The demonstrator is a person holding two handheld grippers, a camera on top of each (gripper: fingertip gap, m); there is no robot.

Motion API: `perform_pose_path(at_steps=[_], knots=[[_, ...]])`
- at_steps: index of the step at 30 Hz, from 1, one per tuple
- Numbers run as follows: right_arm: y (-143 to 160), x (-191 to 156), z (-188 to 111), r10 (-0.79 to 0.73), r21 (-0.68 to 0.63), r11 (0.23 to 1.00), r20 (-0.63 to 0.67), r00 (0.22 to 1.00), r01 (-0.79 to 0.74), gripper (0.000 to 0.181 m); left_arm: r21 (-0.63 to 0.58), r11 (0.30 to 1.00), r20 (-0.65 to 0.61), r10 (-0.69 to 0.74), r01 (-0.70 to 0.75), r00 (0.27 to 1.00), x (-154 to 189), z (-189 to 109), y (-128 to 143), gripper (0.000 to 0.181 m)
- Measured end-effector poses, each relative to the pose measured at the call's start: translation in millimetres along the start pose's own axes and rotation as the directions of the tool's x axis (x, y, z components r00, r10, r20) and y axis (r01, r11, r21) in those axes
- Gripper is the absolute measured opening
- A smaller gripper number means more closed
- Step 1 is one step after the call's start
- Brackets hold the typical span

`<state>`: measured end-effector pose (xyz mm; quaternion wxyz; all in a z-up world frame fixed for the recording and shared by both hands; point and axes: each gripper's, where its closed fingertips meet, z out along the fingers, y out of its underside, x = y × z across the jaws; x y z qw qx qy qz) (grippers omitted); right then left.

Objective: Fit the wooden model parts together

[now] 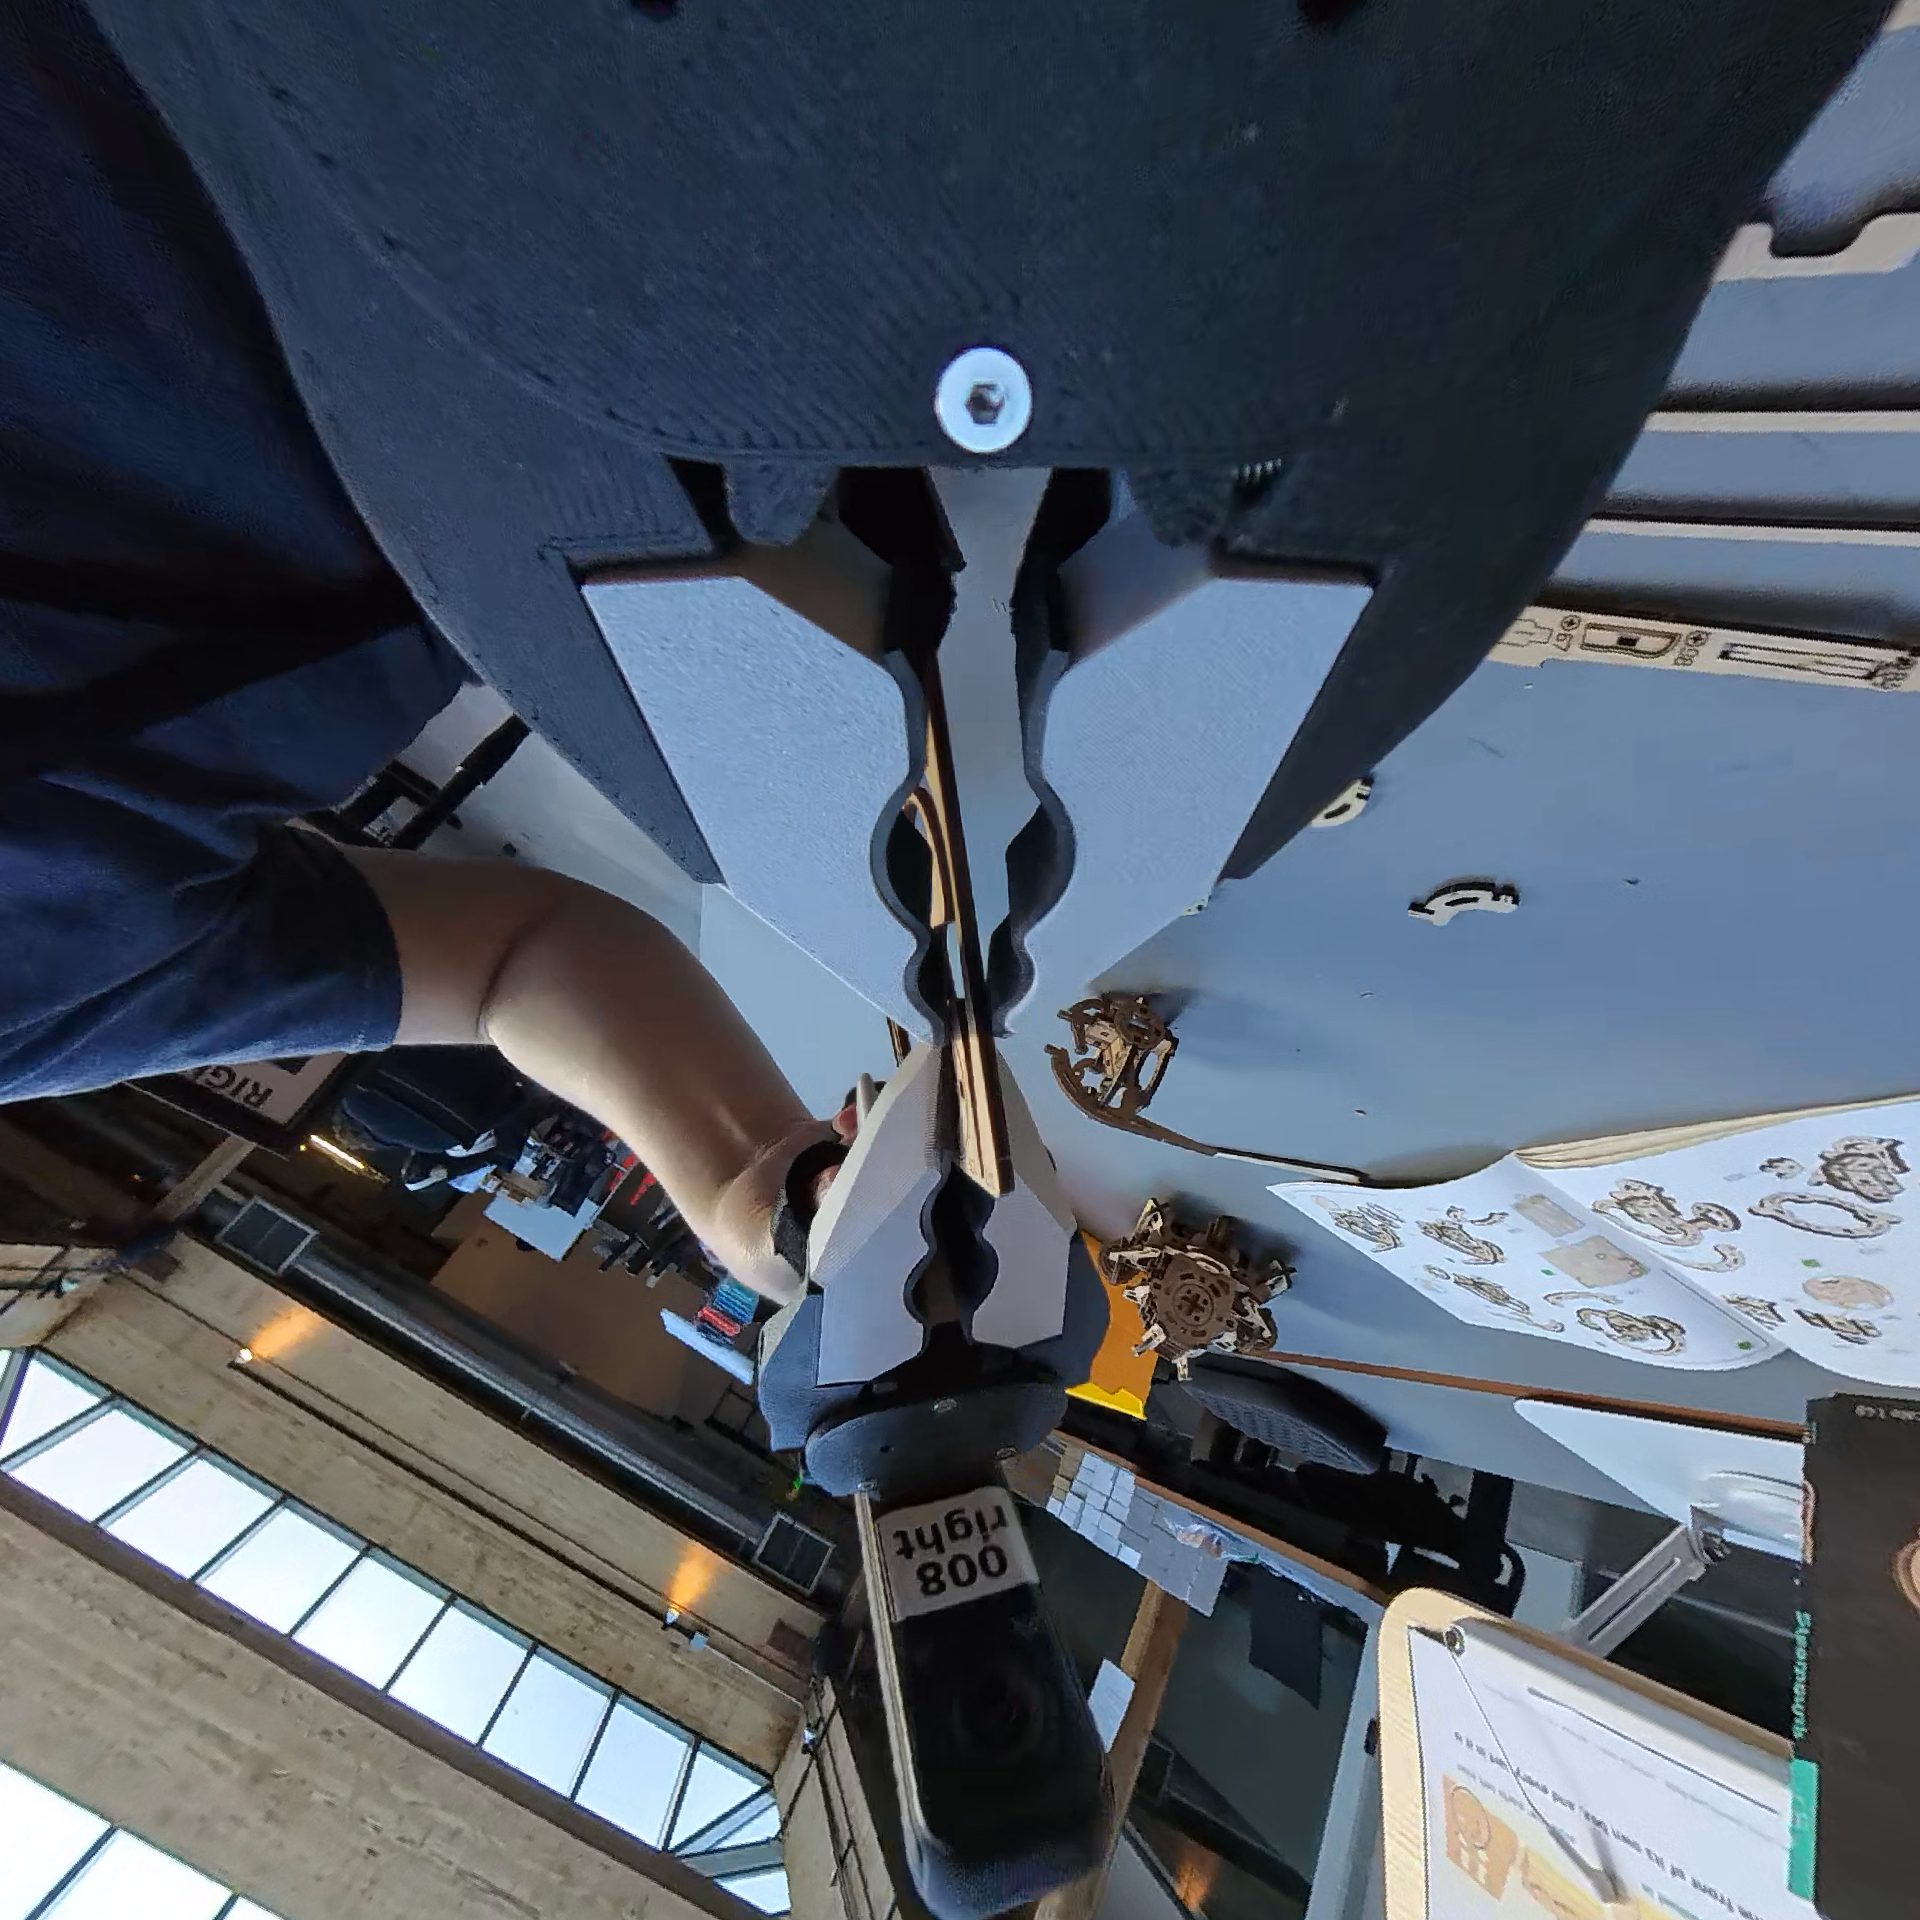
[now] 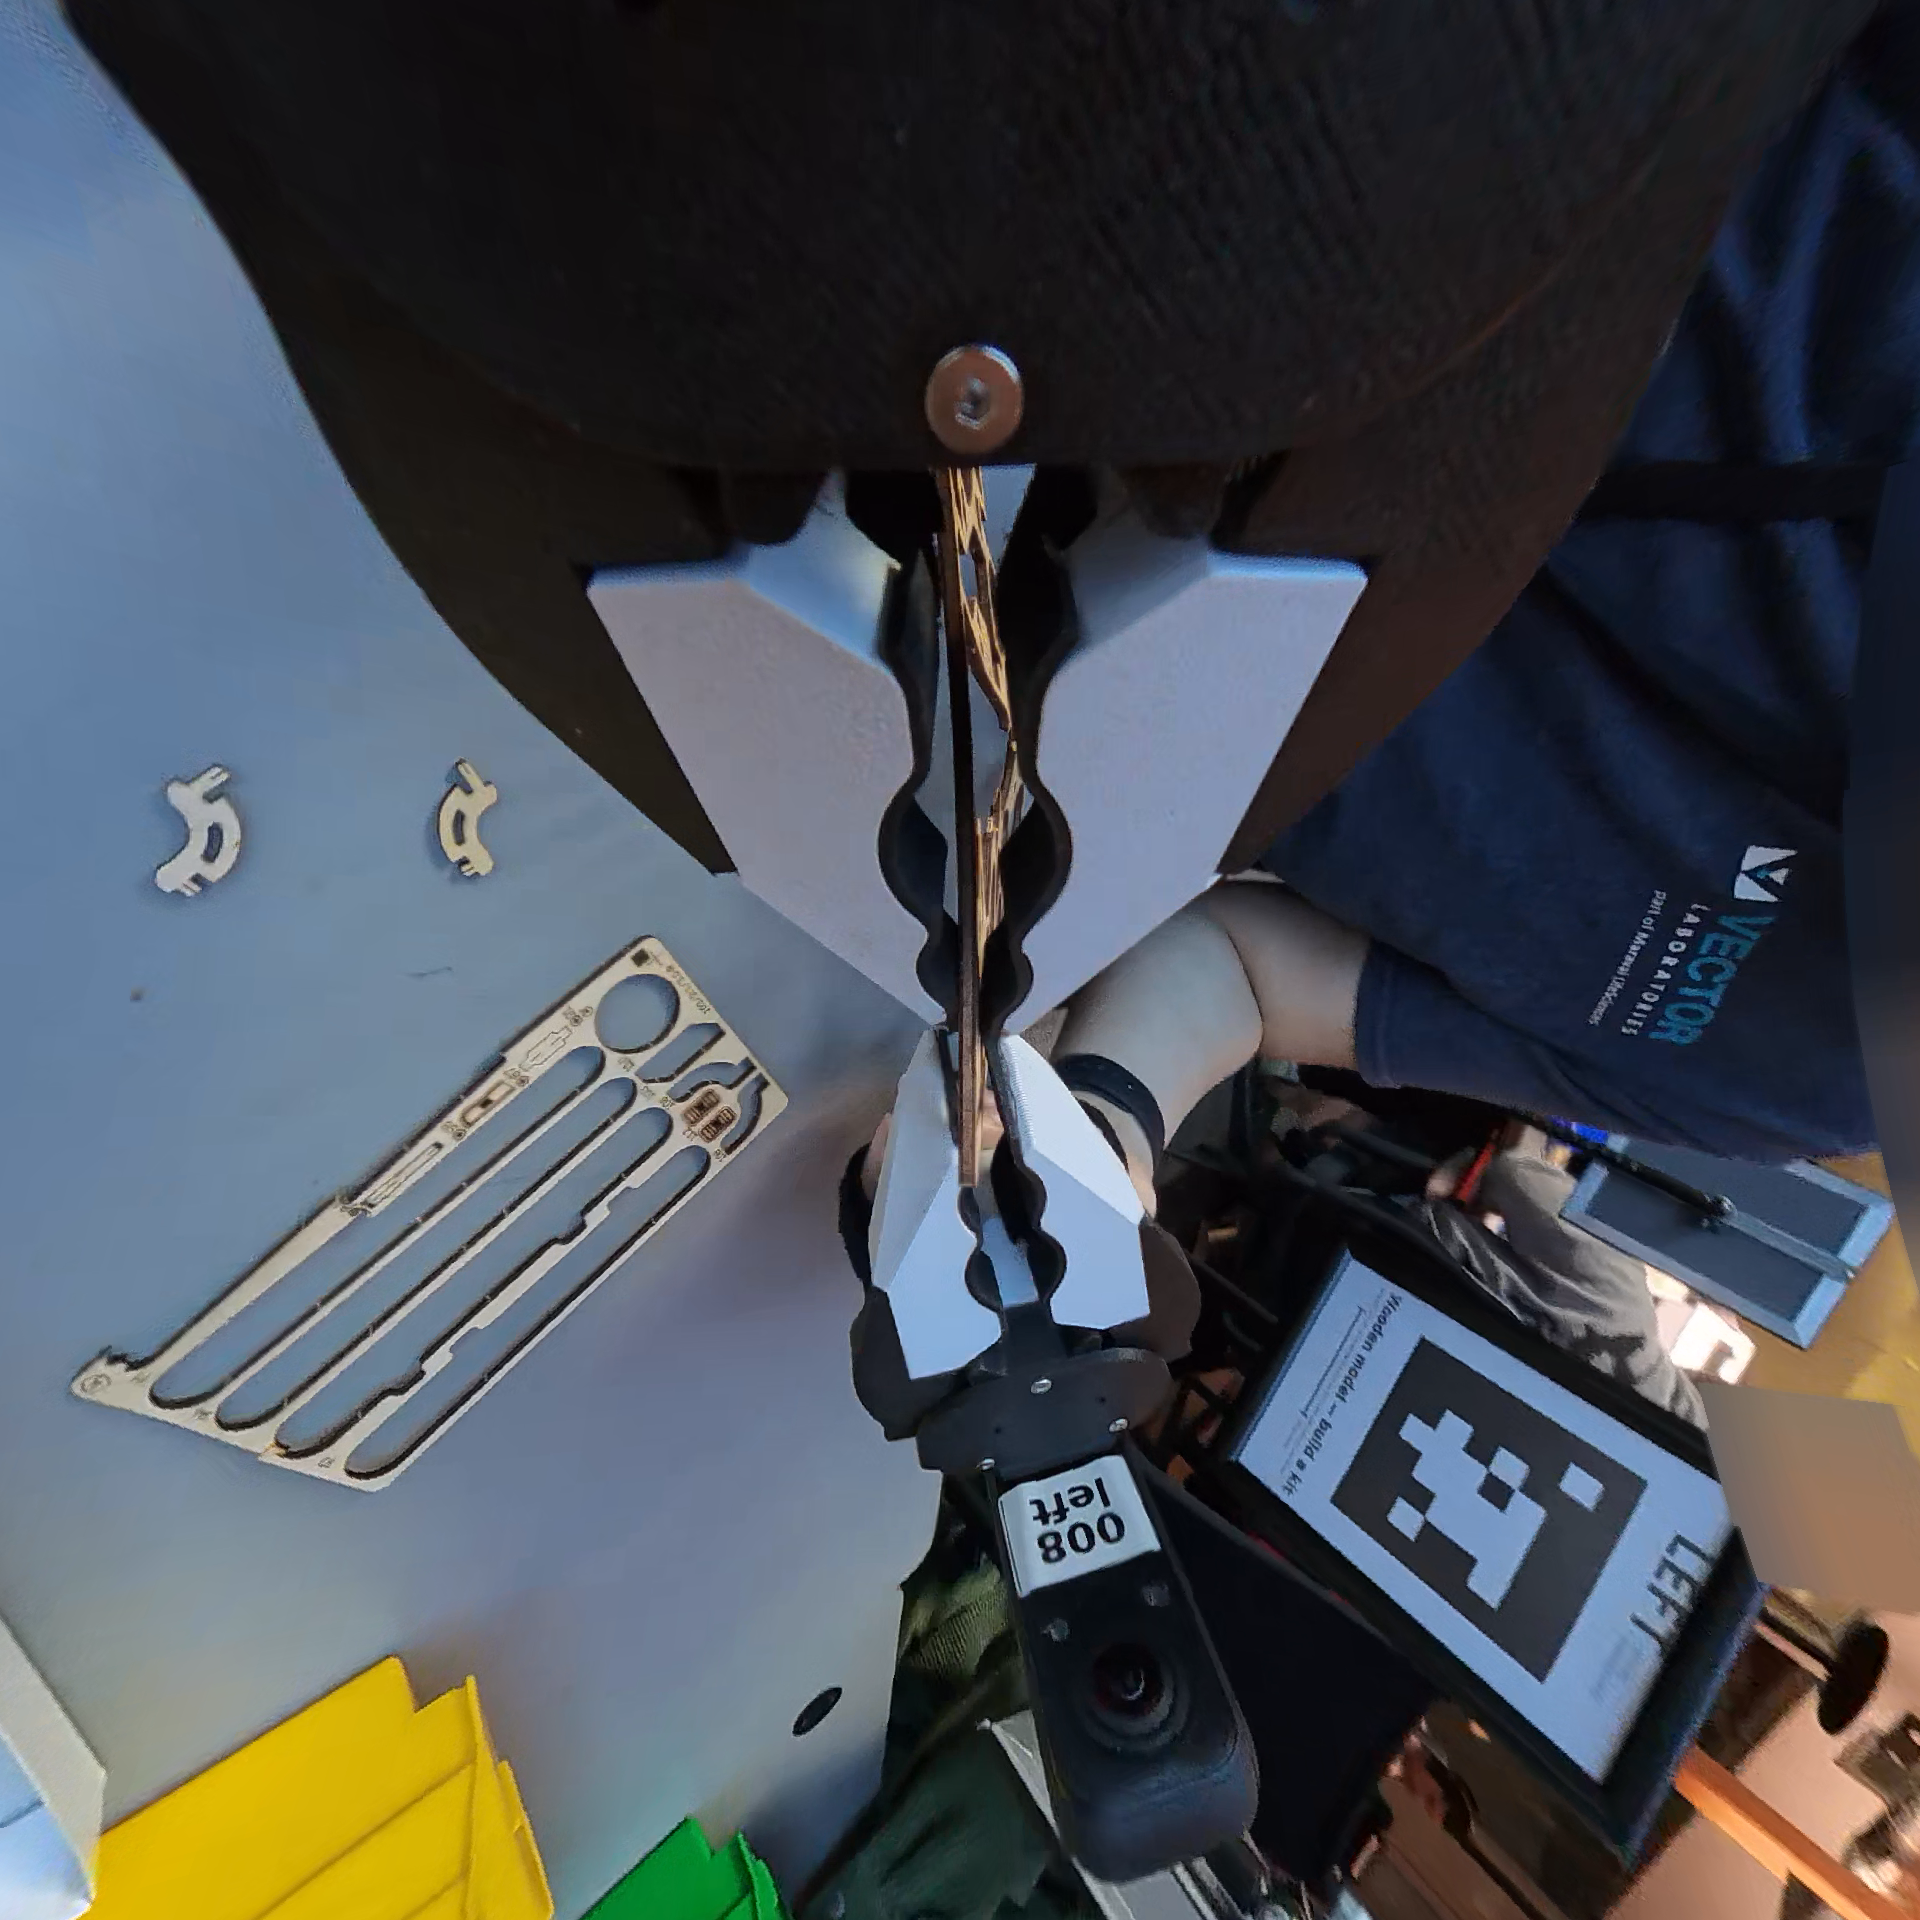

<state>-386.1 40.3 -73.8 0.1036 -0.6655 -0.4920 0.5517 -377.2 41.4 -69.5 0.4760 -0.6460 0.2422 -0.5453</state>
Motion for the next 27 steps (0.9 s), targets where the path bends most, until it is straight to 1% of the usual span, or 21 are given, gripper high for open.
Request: perform_pose_path(at_steps=[2, 4, 5, 6, 7, 8, 11, 13, 16, 20, 23, 25, 27], knots=[[7, 7, -2, 0.032, 0.049, 0.998, -0.028, 0.999, -0.03, 0.0, -0.022, 0.999, 0.006, -0.039, 0.039, 0.999, -5, 5, 7, 0.005], [12, 7, -6, 0.051, 0.112, 0.993, -0.049, 0.998, -0.045, 0.0, -0.064, 0.993, -0.035, -0.103, 0.101, 0.994, -4, 10, 13, 0.005], [13, 6, -10, 0.063, 0.152, 0.987, -0.058, 0.996, -0.053, 0.0, -0.089, 0.989, -0.051, -0.124, 0.119, 0.991, -3, 13, 15, 0.007], [14, 5, -15, 0.072, 0.192, 0.98, -0.072, 0.995, -0.057, 0.0, -0.121, 0.984, -0.058, -0.14, 0.132, 0.988, -4, 16, 17, 0.014], [14, 4, -22, 0.077, 0.237, 0.97, -0.091, 0.993, -0.053, 0.0, -0.166, 0.976, -0.072, -0.153, 0.139, 0.986, -2, 21, 21, 0.019], [14, 3, -30, 0.085, 0.279, 0.959, -0.108, 0.991, -0.052, 0.0, -0.216, 0.966, -0.099, -0.164, 0.139, 0.981, 2, 27, 24, 0.021], [23, -3, -49, 0.098, 0.346, 0.937, -0.144, 0.985, -0.042, 0.0, -0.337, 0.933, -0.173, -0.194, 0.127, 0.966, 14, 50, 29, 0.017], [30, -4, -61, 0.119, 0.38, 0.923, -0.154, 0.981, -0.052, 0.0, -0.394, 0.913, -0.227, -0.207, 0.104, 0.952, 25, 64, 28, 0.003], [43, -5, -80, 0.177, 0.445, 0.89, -0.132, 0.975, -0.101, 0.0, -0.459, 0.885, -0.25, -0.213, 0.078, 0.945, 31, 85, 33, 0.002], [78, -6, -104, 0.229, 0.489, 0.864, -0.164, 0.959, -0.123, 0.002, -0.586, 0.801, -0.266, -0.336, 0.125, 0.904, 43, 115, 55, 0.001], [112, -2, -121, 0.254, 0.473, 0.871, -0.209, 0.944, -0.129, 0.005, -0.689, 0.723, -0.259, -0.308, 0.048, 0.916, 47, 138, 77, 0.001], [126, -3, -137, 0.263, 0.502, 0.855, -0.2, 0.944, -0.131, 0.004, -0.731, 0.682, -0.268, -0.303, 0.012, 0.914, 53, 156, 84, 0.001], [135, -3, -155, 0.283, 0.537, 0.829, -0.163, 0.945, -0.156, 0.003, -0.756, 0.654, -0.278, -0.315, -0.005, 0.907, 57, 176, 87, 0.001]])
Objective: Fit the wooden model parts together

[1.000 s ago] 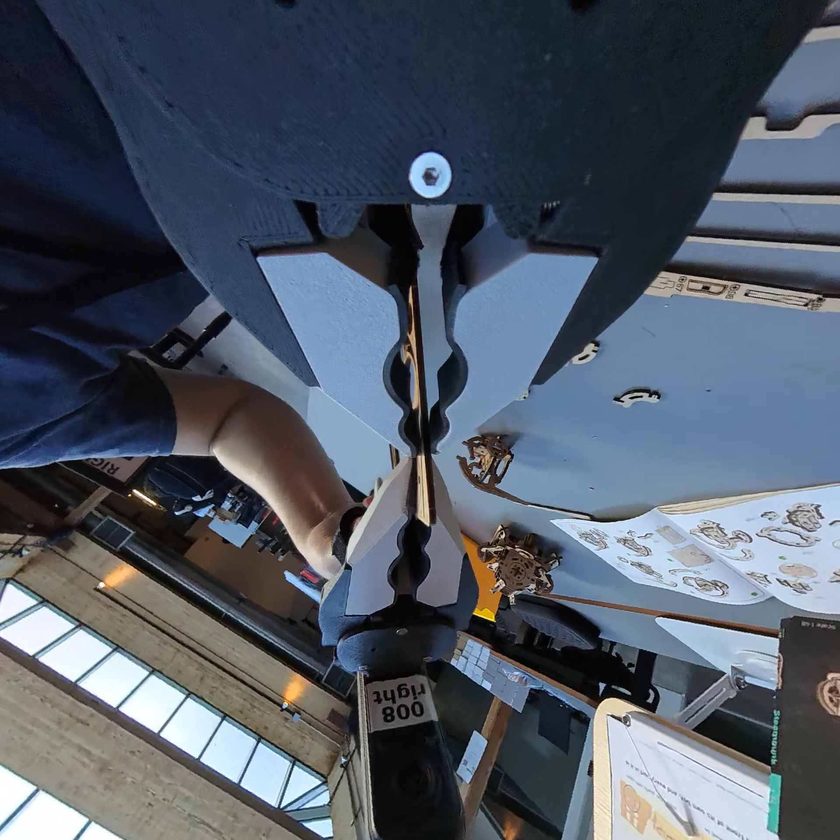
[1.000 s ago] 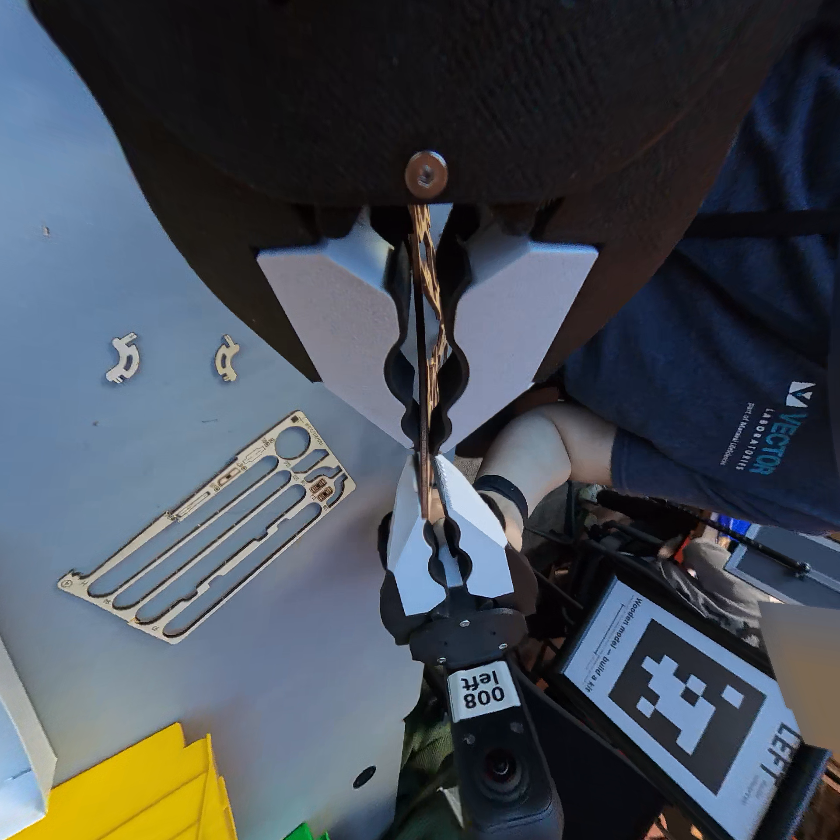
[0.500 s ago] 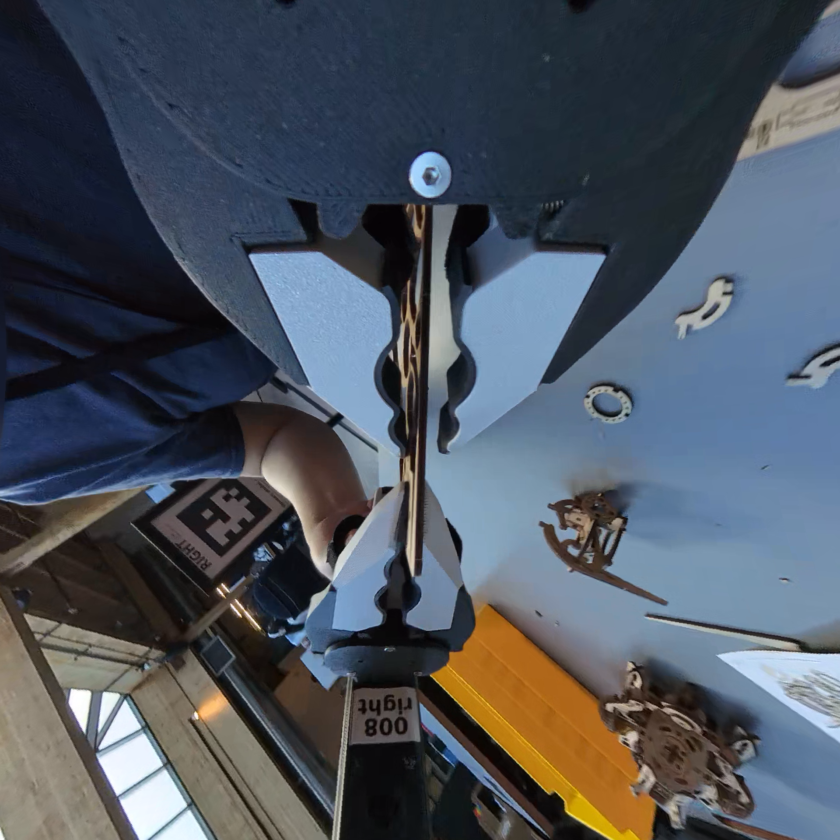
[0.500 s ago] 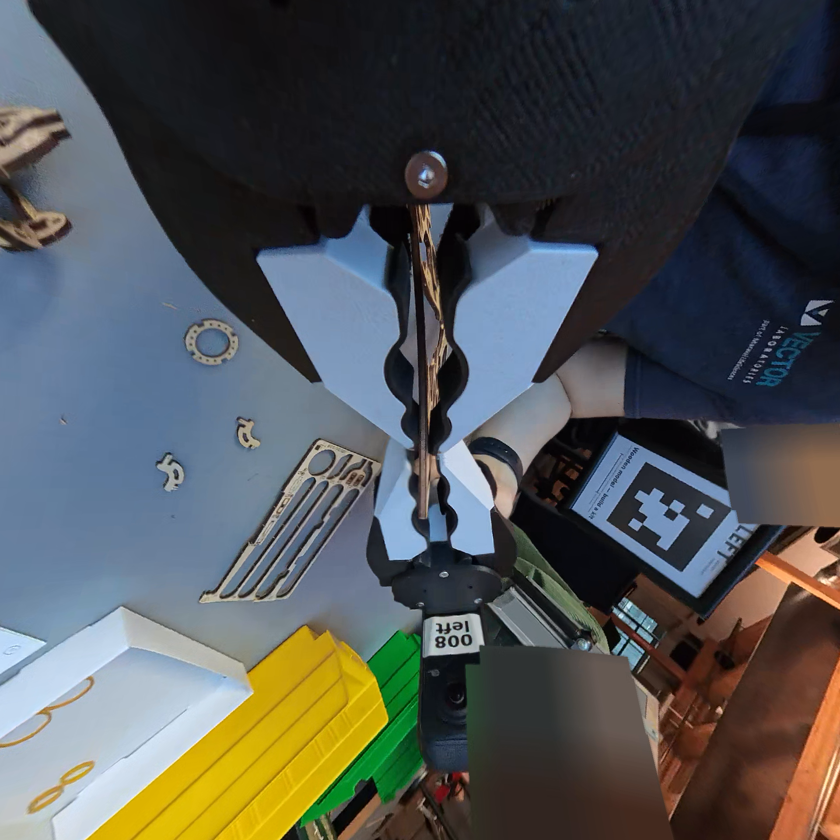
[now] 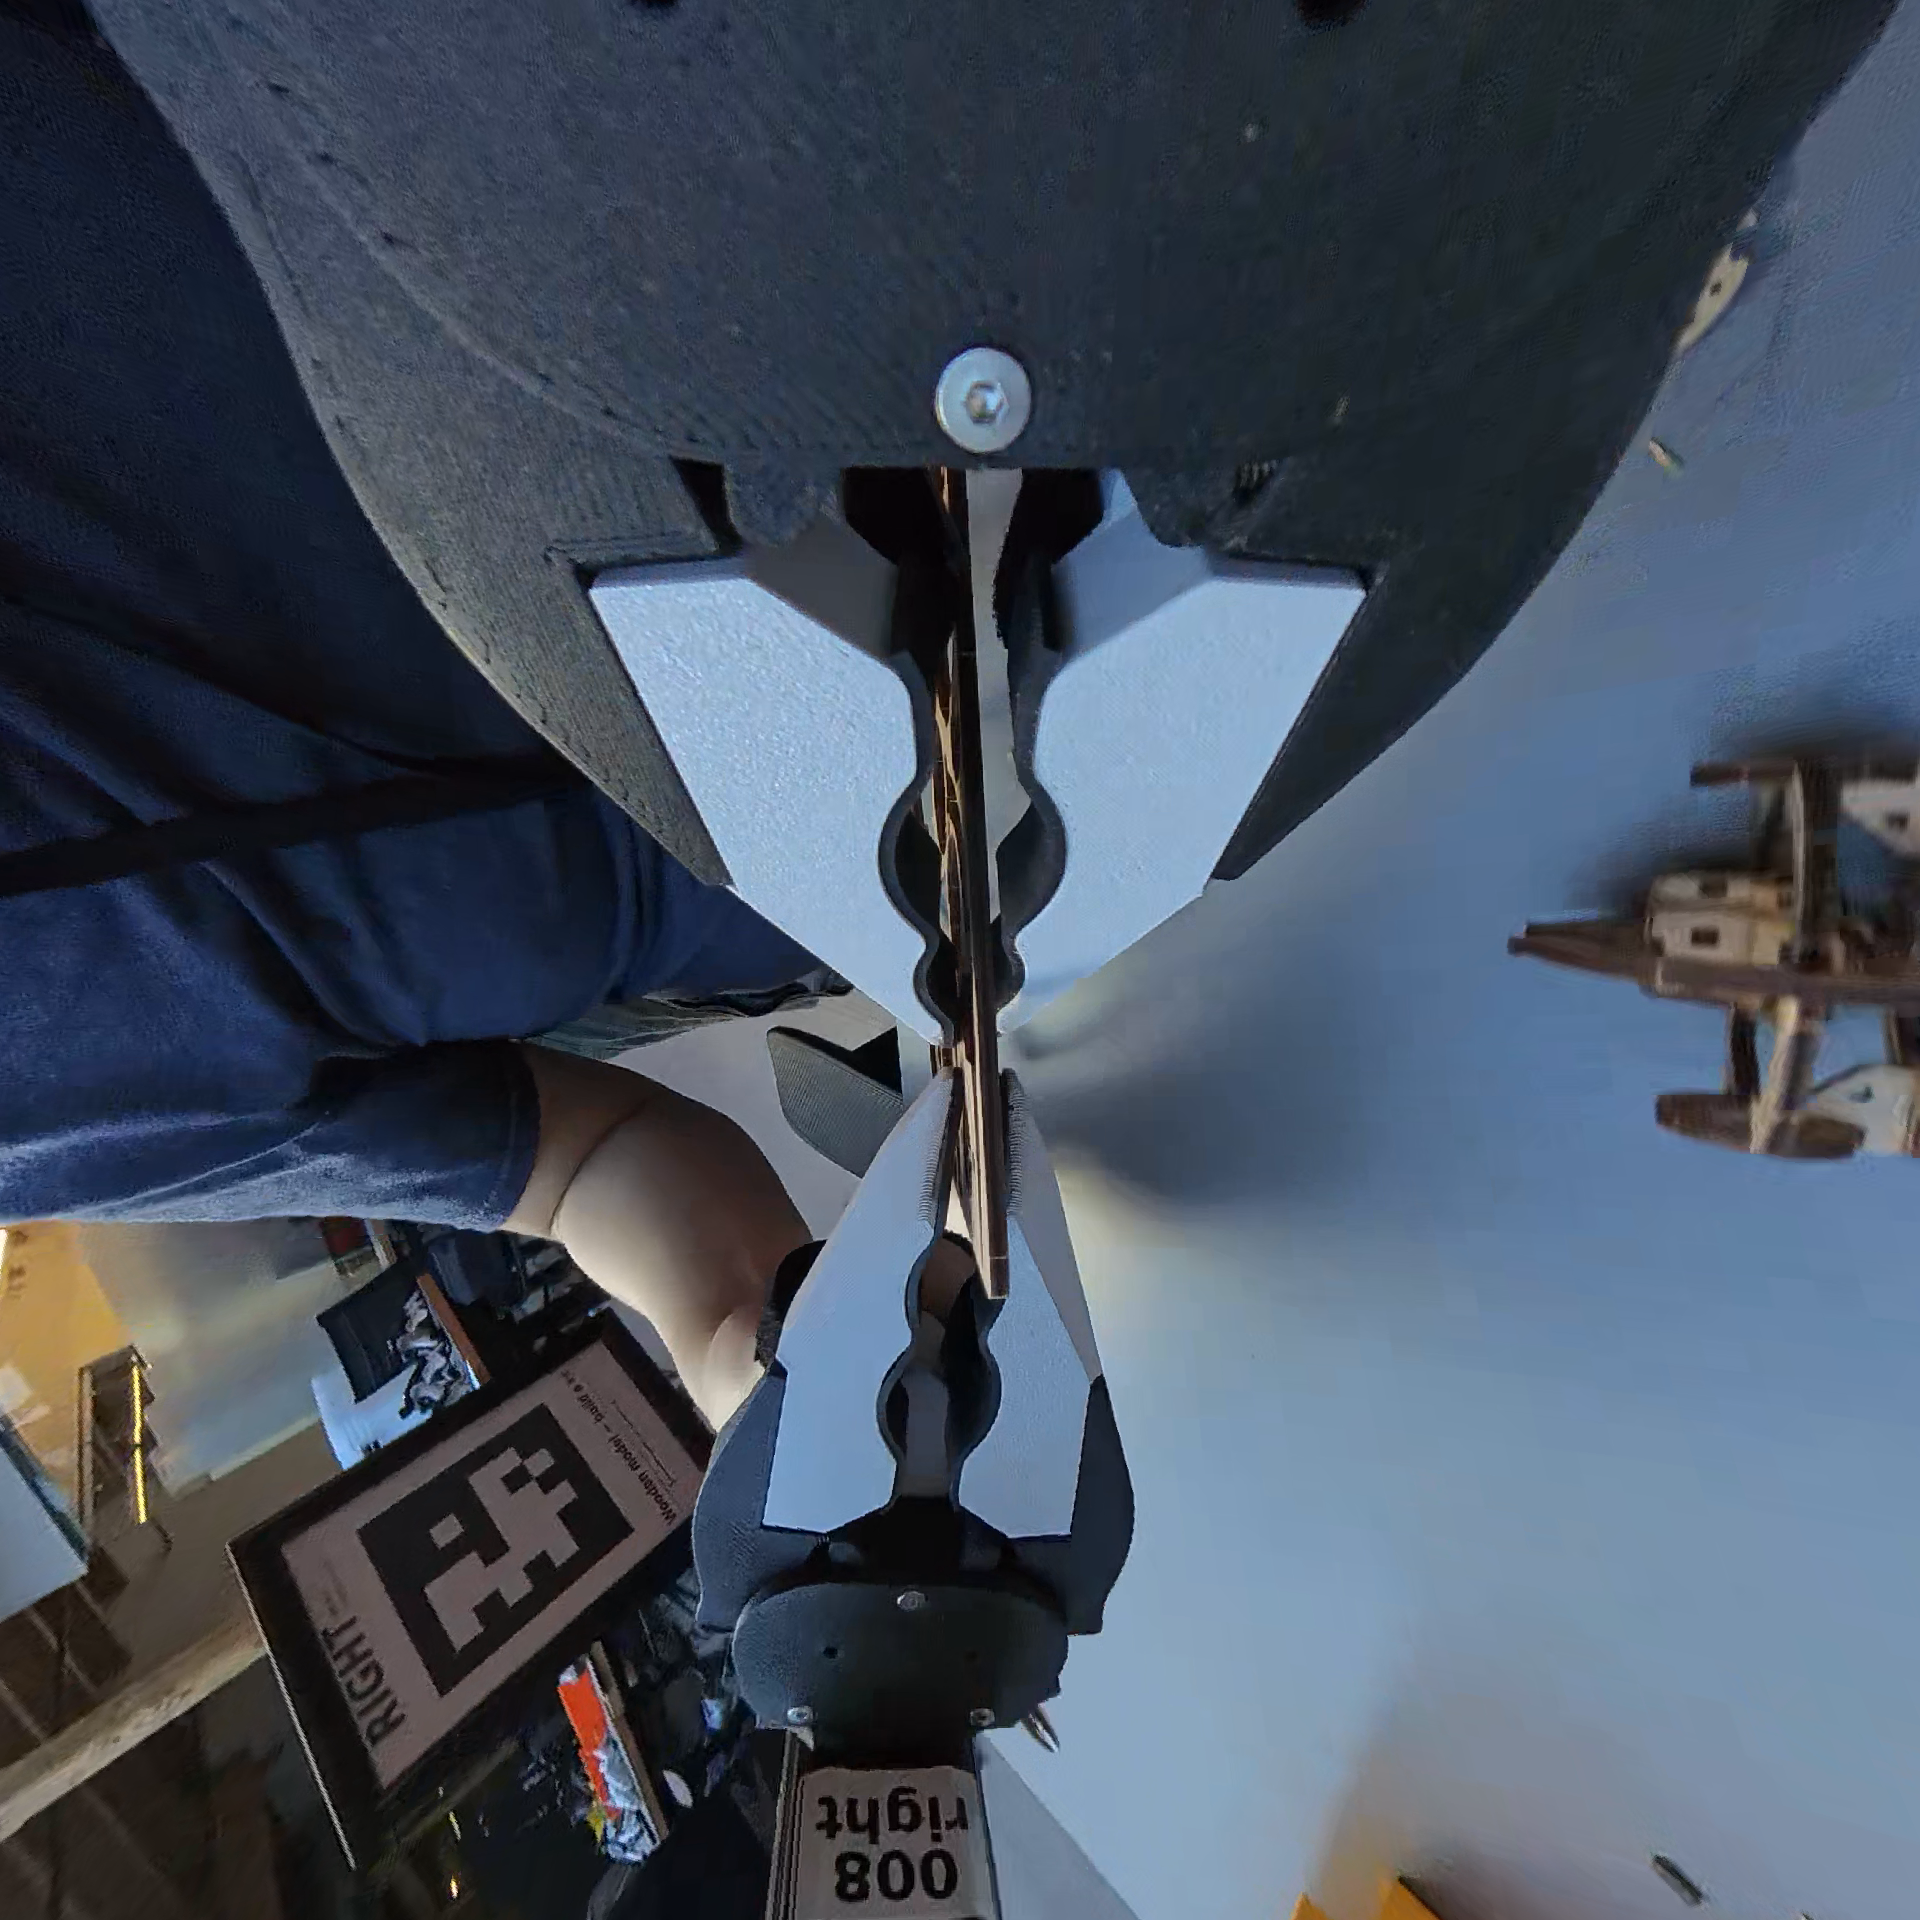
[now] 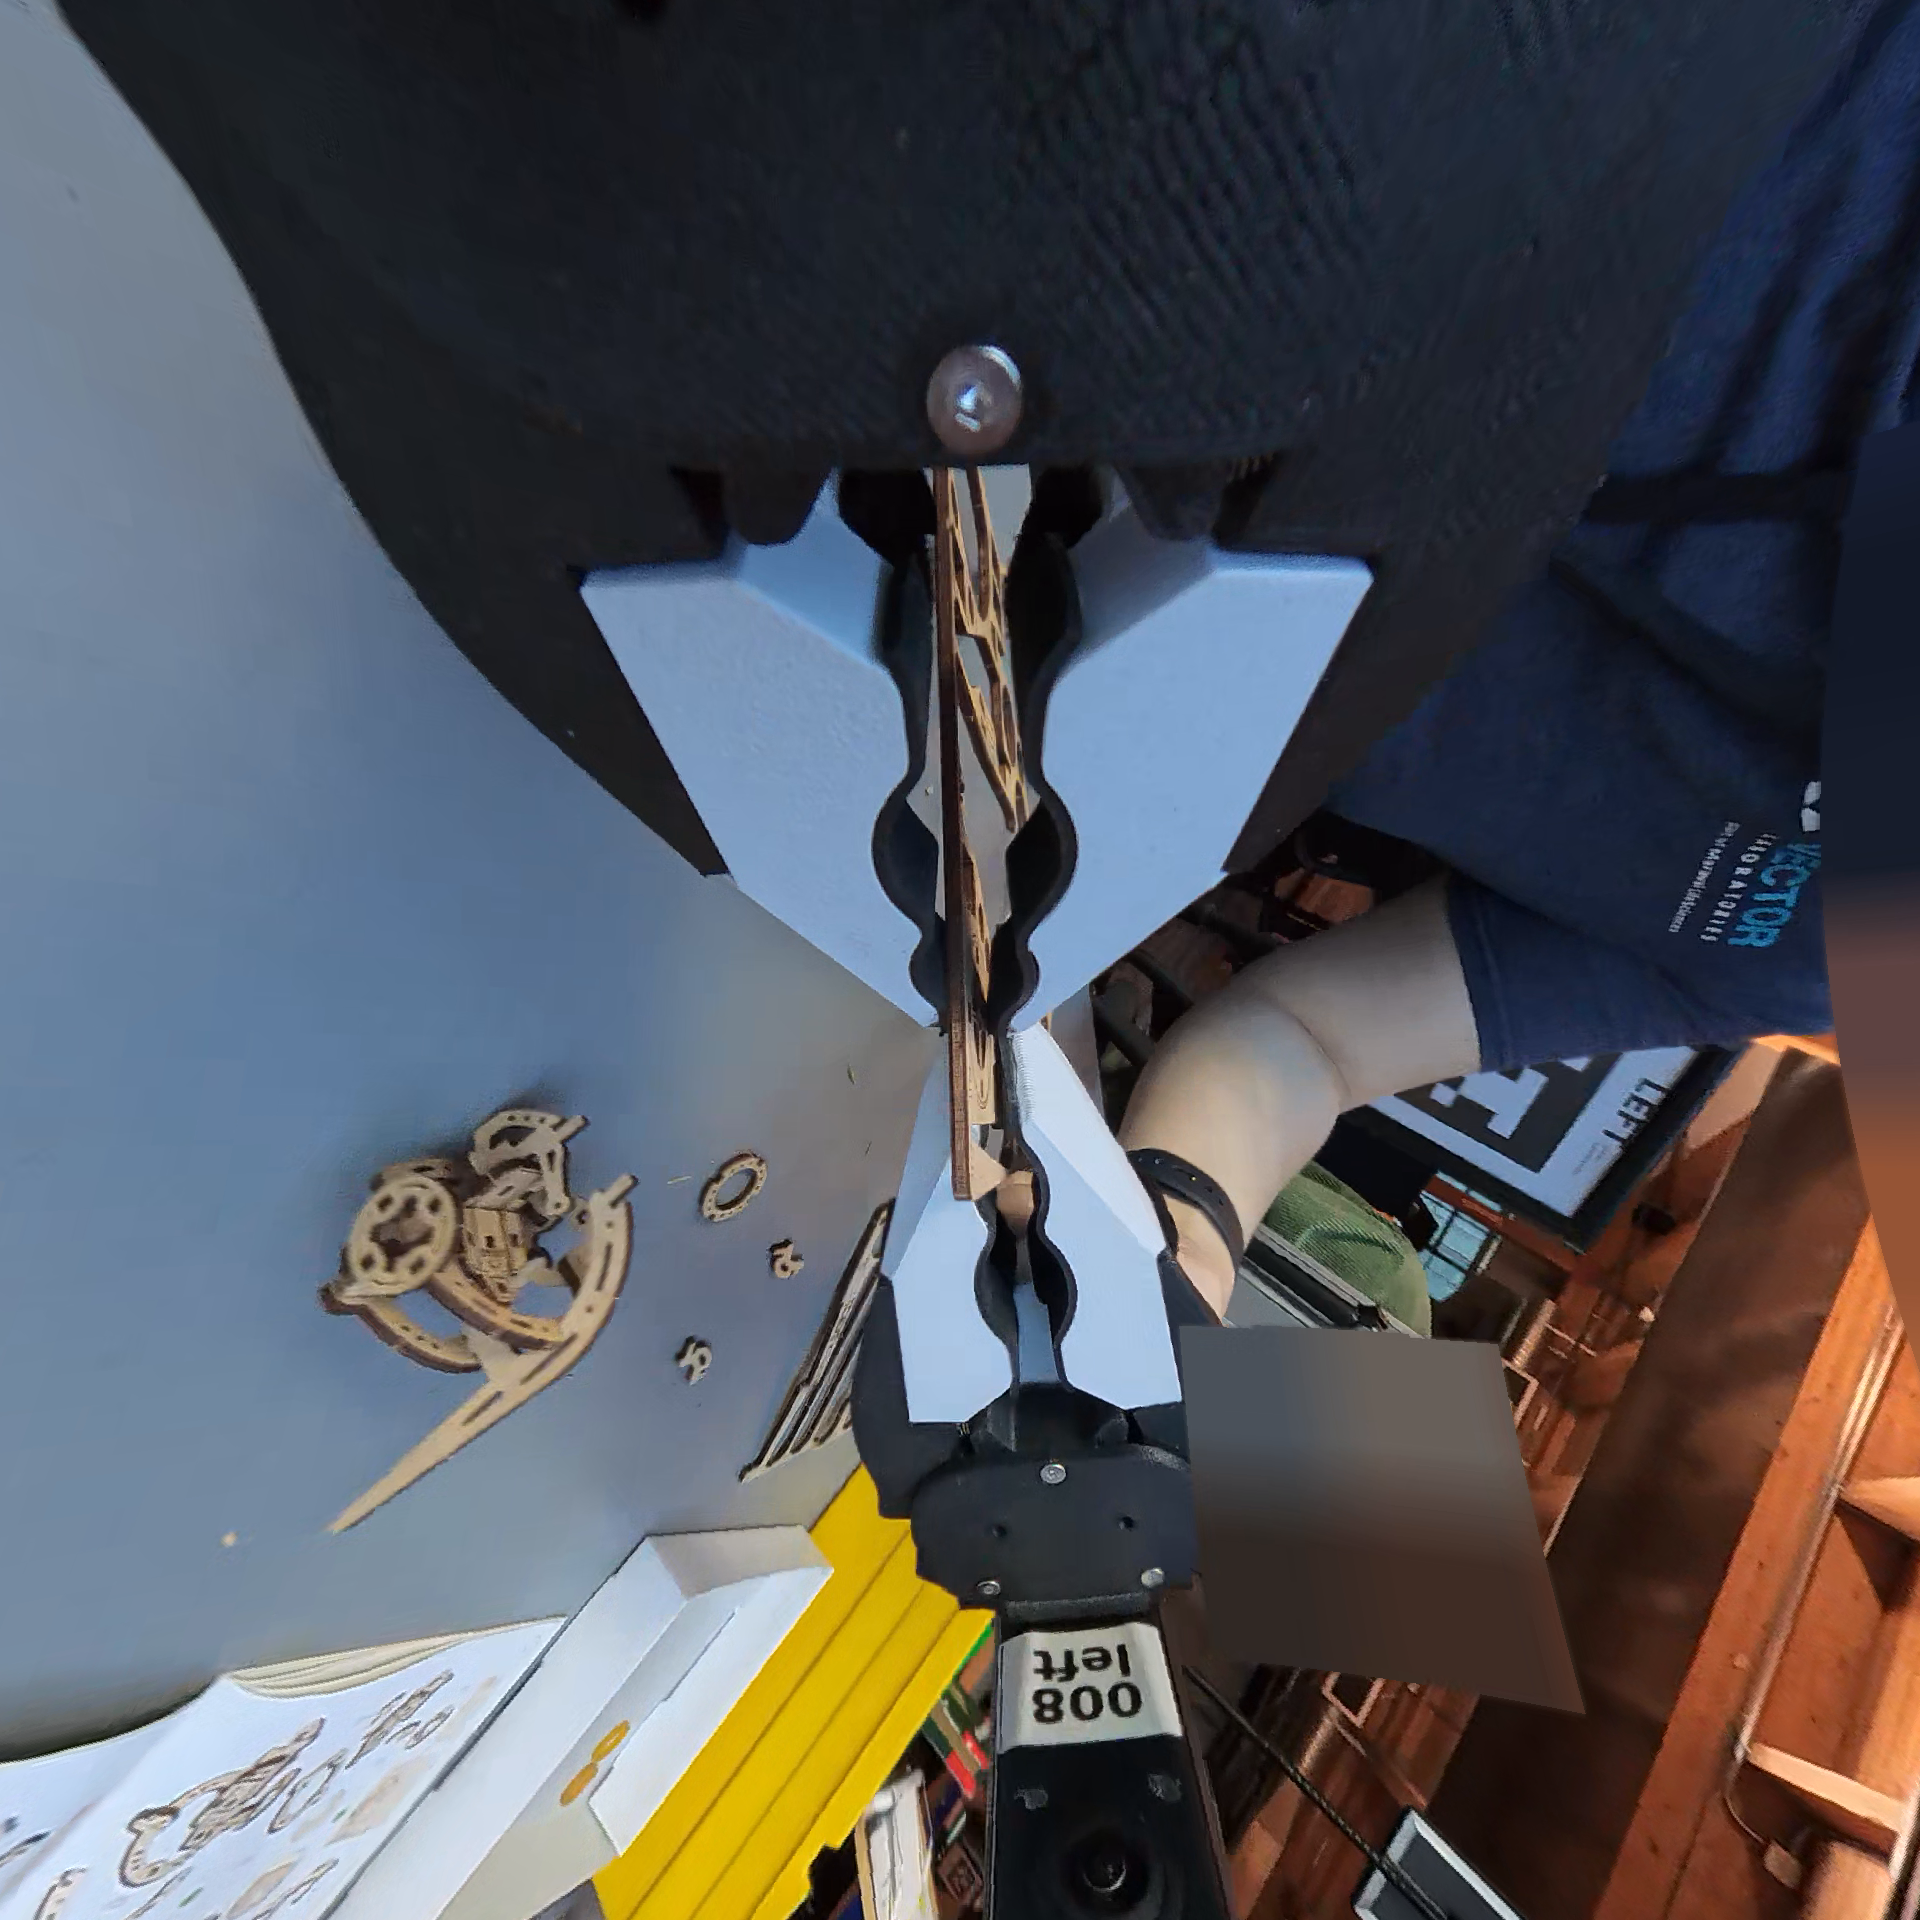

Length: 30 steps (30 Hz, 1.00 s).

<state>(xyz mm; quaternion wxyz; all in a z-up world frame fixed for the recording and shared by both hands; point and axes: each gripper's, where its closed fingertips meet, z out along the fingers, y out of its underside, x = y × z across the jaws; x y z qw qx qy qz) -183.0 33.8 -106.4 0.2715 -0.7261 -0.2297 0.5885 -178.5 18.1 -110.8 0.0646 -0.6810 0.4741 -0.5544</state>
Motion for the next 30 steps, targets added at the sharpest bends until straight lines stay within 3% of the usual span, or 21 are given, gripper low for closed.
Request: perform_pose_path(at_steps=[7, 14, 18, 30], knots=[[1, 35, -43, 0.094, 0.064, 0.993, 0.012, 0.995, -0.095, 0.005, -0.18, 0.983, 0.035, -0.025, 0.031, 0.999, -27, 39, -26, 0.002], [-9, 50, -69, 0.197, 0.201, 0.955, 0.117, 0.973, -0.217, 0.002, -0.241, 0.969, 0.015, -0.055, 0.057, 0.998, -40, 56, -45, 0.002], [-6, 57, -71, 0.195, 0.195, 0.96, 0.057, 0.979, -0.203, 0.001, -0.286, 0.958, 0.046, -0.016, 0.028, 0.999, -49, 61, -45, 0.006], [-1, 55, -69, 0.166, 0.169, 0.971, 0.051, 0.985, -0.172, 0.0, -0.226, 0.963, -0.05, -0.16, 0.145, 0.986, -46, 63, -43, 0.003]])
